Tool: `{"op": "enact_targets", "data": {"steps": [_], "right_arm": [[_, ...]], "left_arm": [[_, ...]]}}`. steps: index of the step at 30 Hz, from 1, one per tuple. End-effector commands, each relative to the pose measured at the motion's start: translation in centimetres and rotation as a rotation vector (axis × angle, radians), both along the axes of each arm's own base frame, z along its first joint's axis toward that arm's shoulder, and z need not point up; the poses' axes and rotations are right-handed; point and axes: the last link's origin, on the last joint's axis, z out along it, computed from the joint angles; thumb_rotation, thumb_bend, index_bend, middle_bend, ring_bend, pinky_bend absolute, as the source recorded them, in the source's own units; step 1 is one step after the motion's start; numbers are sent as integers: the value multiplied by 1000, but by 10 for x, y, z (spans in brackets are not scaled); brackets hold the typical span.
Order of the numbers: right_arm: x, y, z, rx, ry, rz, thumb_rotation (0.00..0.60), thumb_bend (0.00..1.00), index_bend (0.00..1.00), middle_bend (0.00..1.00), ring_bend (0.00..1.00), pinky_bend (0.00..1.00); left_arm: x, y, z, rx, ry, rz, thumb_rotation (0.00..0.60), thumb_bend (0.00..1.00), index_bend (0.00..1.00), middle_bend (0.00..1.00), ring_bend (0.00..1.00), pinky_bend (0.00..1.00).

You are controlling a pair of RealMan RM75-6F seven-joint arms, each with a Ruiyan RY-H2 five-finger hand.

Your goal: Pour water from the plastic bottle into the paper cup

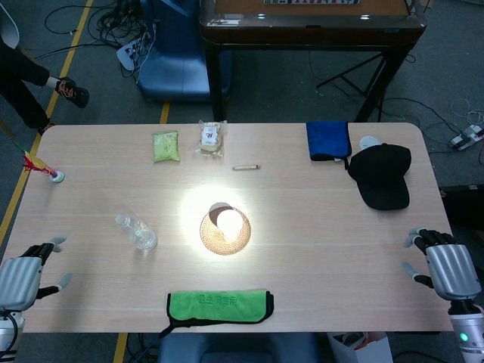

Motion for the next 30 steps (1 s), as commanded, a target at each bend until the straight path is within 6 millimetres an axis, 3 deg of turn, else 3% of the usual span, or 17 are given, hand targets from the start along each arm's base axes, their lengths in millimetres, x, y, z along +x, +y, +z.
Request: {"op": "enact_targets", "data": {"steps": [1,9,13,19,30], "right_arm": [[0,0,0,2,1,2,600,191,491,340,357,426],[2,0,0,5,-2,9,600,191,491,340,357,426],[2,-1,2,-1,-9,6,600,191,491,340,356,426],[5,3,7,-13,-18,23,600,191,491,340,356,426],[7,8,15,-36,-33,38,600,191,491,339,356,426]], "left_arm": [[0,0,0,6,0,-2,600,171,234,375,363,644],[3,-1,-4,1,-38,-6,600,172,226,372,362,644],[6,2,-10,-7,-163,12,600,148,162,324,318,630],[10,16,-23,-58,-275,52,600,35,3,173,179,510],[16,46,-55,-140,-455,142,600,0,0,62,66,373]]}}
